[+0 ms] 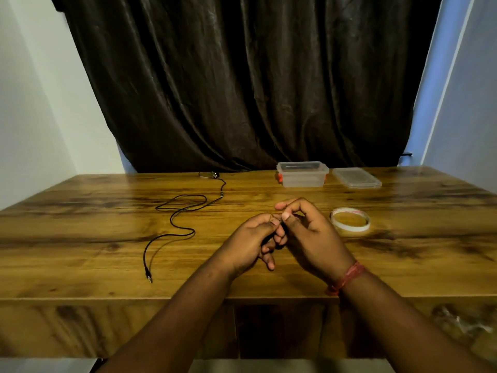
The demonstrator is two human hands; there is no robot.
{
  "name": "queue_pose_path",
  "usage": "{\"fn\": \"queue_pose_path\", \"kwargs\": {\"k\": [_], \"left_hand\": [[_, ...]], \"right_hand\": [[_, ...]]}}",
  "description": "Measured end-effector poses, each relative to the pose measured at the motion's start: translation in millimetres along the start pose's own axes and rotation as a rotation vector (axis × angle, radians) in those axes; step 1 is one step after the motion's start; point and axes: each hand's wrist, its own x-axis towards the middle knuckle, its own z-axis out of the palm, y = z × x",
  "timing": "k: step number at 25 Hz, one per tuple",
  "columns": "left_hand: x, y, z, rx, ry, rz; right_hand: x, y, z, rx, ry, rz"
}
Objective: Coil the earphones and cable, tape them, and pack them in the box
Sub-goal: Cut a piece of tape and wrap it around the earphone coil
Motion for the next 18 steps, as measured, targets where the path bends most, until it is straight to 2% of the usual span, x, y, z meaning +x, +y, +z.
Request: {"fn": "queue_pose_path", "kwargs": {"k": [4, 8, 14, 18], "left_hand": [[-1.9, 2.3, 2.4, -0.060, 0.051, 0.012], [-2.4, 1.9, 2.5, -0.102, 0.060, 0.028], [0.9, -3.6, 1.6, 0.034, 0.127, 0.030], [2.8, -3.2, 2.3, -0.040, 0.123, 0.016]], "right_hand": [[-0.1, 1.5, -3.9, 0.010, 0.099, 0.079], [0.1, 0.2, -4.1, -0.045, 0.114, 0.093], [0.8, 0.5, -4.3, -0.090, 0.137, 0.125], [4.0, 2.8, -5.3, -0.133, 0.169, 0.095]]}}
